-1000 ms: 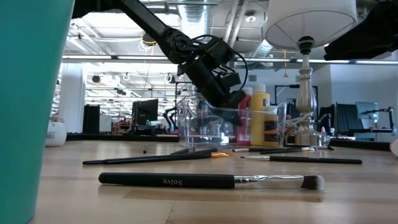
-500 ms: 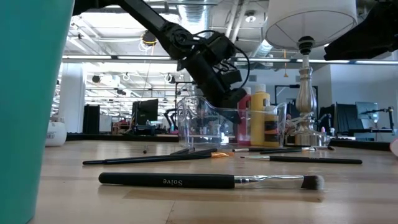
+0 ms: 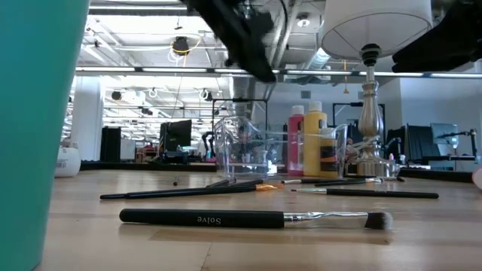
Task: Pick & Place Paint Supplies
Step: Put the silver paintbrush into the green cup
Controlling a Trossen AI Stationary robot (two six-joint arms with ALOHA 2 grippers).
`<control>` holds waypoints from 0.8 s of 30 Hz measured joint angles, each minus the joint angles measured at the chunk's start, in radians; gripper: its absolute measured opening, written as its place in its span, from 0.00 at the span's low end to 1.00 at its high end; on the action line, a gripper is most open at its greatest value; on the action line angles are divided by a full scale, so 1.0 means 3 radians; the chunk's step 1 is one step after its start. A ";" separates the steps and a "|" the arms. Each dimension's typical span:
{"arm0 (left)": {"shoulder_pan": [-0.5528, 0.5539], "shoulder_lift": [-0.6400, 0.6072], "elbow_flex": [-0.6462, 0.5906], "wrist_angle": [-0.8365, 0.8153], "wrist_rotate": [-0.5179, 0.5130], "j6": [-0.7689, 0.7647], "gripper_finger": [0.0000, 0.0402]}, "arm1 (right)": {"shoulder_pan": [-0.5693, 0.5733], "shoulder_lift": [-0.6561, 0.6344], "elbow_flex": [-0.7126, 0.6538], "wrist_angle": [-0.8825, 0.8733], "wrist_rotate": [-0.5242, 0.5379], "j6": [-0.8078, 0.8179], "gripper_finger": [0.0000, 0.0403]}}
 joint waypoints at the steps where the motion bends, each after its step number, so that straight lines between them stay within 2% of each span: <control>1: -0.0039 -0.0111 -0.0096 0.0012 0.0064 -0.0001 0.00 | 0.0001 0.0001 0.0000 0.0018 0.0000 -0.0001 0.87; 4: -0.0166 -0.0461 -0.0517 0.0317 0.0115 -0.0009 0.00 | 0.0000 0.0000 0.0000 0.0035 0.0000 -0.0001 0.87; 7: -0.0275 -0.0855 -0.1116 0.0953 0.0142 -0.0019 0.00 | -0.0001 0.0000 -0.0001 0.0066 0.0003 -0.0001 0.87; 11: -0.0359 -0.1357 -0.1949 0.2087 0.0318 -0.0029 0.00 | -0.0070 0.0009 0.0000 0.0314 0.0008 -0.0071 0.86; 15: -0.0387 -0.1683 -0.2670 0.3267 0.0593 -0.0146 0.00 | -0.0217 0.0025 -0.0001 0.0642 0.0008 -0.0179 0.86; 19: -0.0386 -0.1843 -0.3131 0.4140 0.0781 -0.0268 0.00 | -0.0486 0.0025 -0.0001 0.0889 0.0010 -0.0423 0.86; 24: -0.0385 -0.1925 -0.3335 0.4571 0.0930 -0.0482 0.00 | -0.0890 0.0019 -0.0001 0.1181 0.0022 -0.0438 0.86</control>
